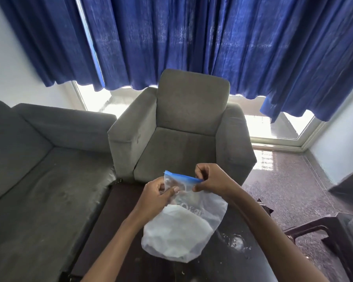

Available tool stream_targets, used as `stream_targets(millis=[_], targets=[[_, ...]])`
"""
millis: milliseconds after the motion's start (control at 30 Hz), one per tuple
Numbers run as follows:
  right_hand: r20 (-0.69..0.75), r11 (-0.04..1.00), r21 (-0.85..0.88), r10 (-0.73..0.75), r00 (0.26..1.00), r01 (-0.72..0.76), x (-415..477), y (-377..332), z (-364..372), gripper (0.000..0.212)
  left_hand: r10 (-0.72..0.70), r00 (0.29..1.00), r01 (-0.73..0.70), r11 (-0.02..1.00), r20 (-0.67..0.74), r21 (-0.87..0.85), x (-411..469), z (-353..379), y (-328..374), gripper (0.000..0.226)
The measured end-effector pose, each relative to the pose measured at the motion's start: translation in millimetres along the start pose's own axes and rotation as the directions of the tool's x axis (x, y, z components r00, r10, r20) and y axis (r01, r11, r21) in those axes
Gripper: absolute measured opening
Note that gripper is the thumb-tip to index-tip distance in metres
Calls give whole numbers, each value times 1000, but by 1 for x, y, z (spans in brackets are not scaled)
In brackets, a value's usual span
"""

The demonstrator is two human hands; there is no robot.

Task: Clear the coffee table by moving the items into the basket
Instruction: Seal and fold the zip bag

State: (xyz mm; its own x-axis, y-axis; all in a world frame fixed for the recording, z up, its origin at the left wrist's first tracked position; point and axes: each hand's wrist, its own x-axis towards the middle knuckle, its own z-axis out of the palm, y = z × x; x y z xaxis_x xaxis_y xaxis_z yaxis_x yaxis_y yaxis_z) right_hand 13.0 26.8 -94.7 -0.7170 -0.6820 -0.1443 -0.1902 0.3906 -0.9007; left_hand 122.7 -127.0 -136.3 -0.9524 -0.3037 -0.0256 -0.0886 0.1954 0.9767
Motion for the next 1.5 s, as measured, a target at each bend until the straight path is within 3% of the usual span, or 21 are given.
stream_targets(millis=[133,233,333,400,433,533,667,733,833,933,1000,1067,1200,1300,1367,1500], targets=[[128,996,80,24,991,-35,-5,-15,0,13,25,999,-25,1000,31,0,1,-9,2,2],[132,997,54,51,990,-59,-1,-22,10,19,29,997,-31,999,65,32,1,-15,2,7],[-67,999,-14,-49,997,49,7,-29,26,13,45,996,-44,999,76,-22,1,-23,3,11],[-219,975,-172,-178,959,142,12,-29,34,9,55,996,-48,994,74,-98,1,-28,7,12],[-227,961,-210,-229,947,182,12,-29,36,6,56,996,-47,992,74,-121,2,-31,8,12],[-37,963,-129,-241,970,235,11,-31,33,12,28,999,-21,986,39,-167,6,-42,11,9],[96,988,-94,-114,989,123,9,-26,8,25,-36,999,34,962,-6,-269,14,-62,10,12],[34,992,-51,-116,993,117,7,-23,-2,23,-43,999,39,960,-8,-279,16,-70,10,10],[-170,980,105,-147,974,167,5,-25,-3,24,-16,1000,17,976,8,-218,17,-74,12,17],[-323,868,465,-16,946,173,7,-28,6,24,1,1000,-8,973,-32,-231,21,-75,12,21],[-281,621,771,137,950,139,9,-27,10,23,11,998,-26,972,-64,-236,26,-78,11,22],[-262,467,873,212,942,138,10,-27,13,20,23,997,-39,974,-72,-225,28,-81,14,20],[-350,425,881,283,893,210,15,-28,21,15,65,995,-78,980,-71,-185,35,-85,17,22],[-416,406,869,286,863,284,17,-27,21,24,108,990,-116,989,-87,-91,41,-88,18,28],[-453,431,846,267,851,315,16,-25,19,29,154,987,-155,988,-33,-23,43,-89,18,21],[-501,438,817,215,838,376,13,-27,17,27,132,986,-127,990,102,-54,49,-92,19,21]])
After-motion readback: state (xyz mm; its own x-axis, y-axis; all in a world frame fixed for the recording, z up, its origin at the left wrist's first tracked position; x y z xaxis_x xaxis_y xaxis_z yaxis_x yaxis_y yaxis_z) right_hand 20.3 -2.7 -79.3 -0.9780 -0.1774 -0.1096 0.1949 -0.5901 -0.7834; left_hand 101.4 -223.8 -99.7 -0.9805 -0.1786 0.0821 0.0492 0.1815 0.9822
